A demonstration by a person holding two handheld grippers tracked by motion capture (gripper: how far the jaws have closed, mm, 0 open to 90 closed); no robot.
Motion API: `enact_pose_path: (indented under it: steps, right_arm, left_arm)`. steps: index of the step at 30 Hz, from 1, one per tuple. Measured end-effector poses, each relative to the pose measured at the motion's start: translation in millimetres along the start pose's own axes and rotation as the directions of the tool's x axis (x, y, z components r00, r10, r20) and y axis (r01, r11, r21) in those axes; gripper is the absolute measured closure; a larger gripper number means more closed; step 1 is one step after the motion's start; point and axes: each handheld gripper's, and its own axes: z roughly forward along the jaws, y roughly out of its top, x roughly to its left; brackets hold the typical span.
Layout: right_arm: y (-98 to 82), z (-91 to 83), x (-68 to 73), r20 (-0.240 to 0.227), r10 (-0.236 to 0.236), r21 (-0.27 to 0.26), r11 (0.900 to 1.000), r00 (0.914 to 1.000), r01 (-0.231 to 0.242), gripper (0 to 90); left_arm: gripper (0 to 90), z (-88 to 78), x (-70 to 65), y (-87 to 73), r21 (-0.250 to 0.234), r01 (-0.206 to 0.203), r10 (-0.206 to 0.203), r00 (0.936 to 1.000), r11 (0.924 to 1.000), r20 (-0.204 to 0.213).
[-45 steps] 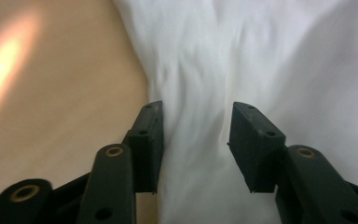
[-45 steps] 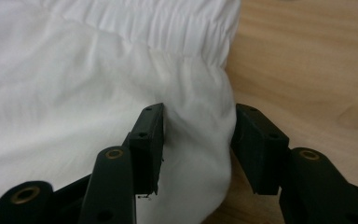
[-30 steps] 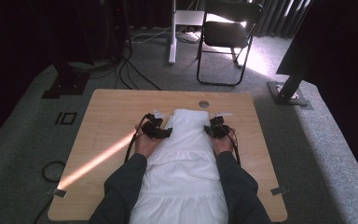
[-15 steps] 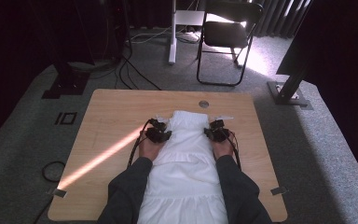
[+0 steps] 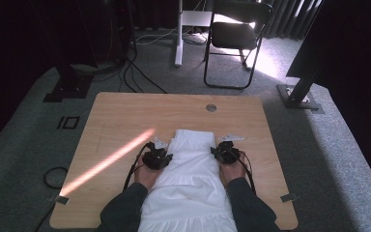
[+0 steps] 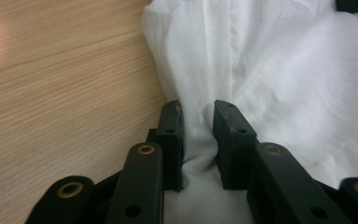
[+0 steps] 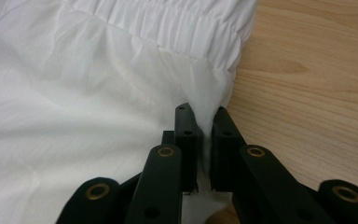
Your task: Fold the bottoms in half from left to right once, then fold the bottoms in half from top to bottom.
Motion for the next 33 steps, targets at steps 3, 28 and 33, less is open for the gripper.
enact_pose_path:
  steps: [3, 28, 33]
  right_arm:
    - [-0.2, 0.4, -1.2, -0.009, 0.018, -0.004, 1.000, 0.9998, -0.018, 84.0]
    - [-0.7, 1.6, -3.2, -0.018, 0.039, -0.017, 0.999, 0.9991, -0.039, 84.3]
    - [3.6, 1.0, -6.1, -0.083, 0.040, 0.011, 0.999, 0.9957, -0.039, 57.1]
  left_arm:
    - [52.2, 2.1, 2.2, 4.1, 0.018, -0.042, 0.042, 0.9991, 0.9989, 0.002]
    - [32.0, 42.1, 15.8, 41.9, 0.007, -0.021, 0.022, 0.9985, 0.9998, -0.051]
    - [40.2, 41.9, 14.1, 43.1, 0.009, -0.023, 0.024, 0.9982, 0.9997, -0.055]
